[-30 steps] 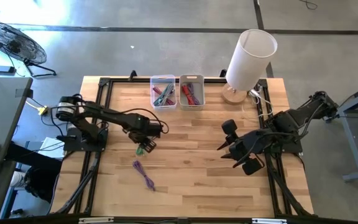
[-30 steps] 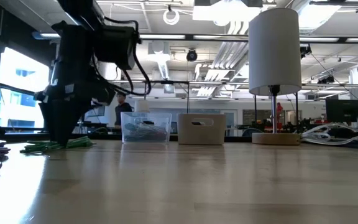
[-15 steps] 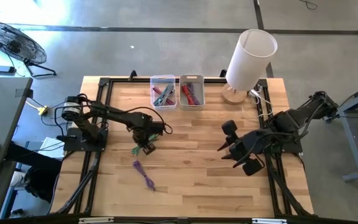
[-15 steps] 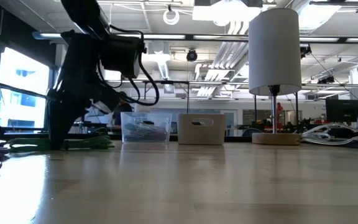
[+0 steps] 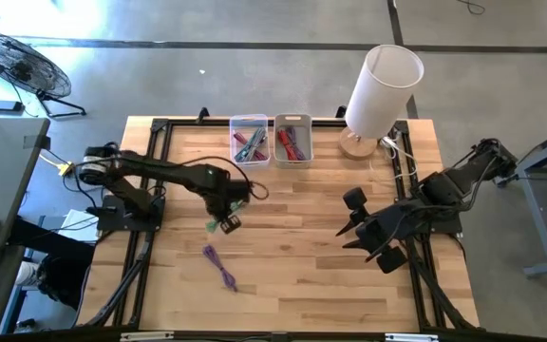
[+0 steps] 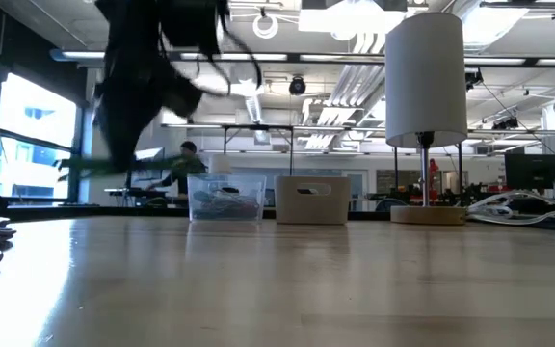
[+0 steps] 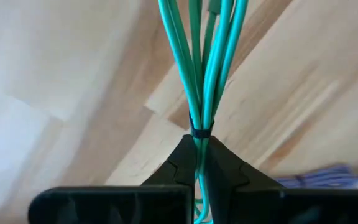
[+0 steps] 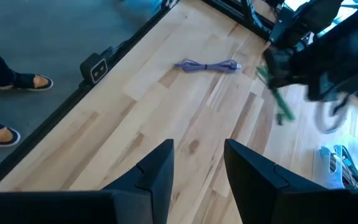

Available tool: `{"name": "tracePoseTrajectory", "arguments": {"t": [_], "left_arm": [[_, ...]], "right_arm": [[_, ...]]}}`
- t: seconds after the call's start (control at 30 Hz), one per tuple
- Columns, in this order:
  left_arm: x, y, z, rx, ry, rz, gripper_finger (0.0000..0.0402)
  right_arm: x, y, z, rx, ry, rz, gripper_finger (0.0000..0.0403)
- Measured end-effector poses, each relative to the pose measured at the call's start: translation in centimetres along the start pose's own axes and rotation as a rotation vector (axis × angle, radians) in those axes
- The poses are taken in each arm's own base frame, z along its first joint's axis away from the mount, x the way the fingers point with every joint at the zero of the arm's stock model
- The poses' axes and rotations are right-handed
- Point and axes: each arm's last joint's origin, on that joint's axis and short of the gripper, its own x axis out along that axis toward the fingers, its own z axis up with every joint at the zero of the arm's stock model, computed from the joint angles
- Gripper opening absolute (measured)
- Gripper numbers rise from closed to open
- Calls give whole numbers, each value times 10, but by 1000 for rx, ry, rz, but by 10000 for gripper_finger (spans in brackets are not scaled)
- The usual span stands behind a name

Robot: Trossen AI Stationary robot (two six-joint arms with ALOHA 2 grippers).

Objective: Pick & Place USB Port
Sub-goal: Put the green charger cable into the gray bin

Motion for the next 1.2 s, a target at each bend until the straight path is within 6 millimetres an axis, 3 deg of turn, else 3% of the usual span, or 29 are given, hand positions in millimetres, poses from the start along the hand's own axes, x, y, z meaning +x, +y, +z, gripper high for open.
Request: {"name": "tracePoseTrajectory", "arguments": {"t": [0.17,0.37,0.63,0.73,0.83,1.2], "left_arm": [[-63,-10,-3,15,-245,-15,8],[-150,-21,-17,150,-674,-79,8],[-241,-19,-48,459,-1303,-235,8],[-256,-18,-56,569,-1428,-249,8],[-257,-18,-57,639,-1441,-230,8],[-234,-35,-31,841,-1352,-224,8]], "right_arm": [[-4,-1,0,24,-21,-11,133],[-6,-4,7,44,-89,-28,133],[-9,-33,37,113,-453,-19,133],[-14,-47,44,152,-577,-31,133],[-17,-63,47,190,-643,-88,133],[4,-99,43,310,-648,-158,134]]}}
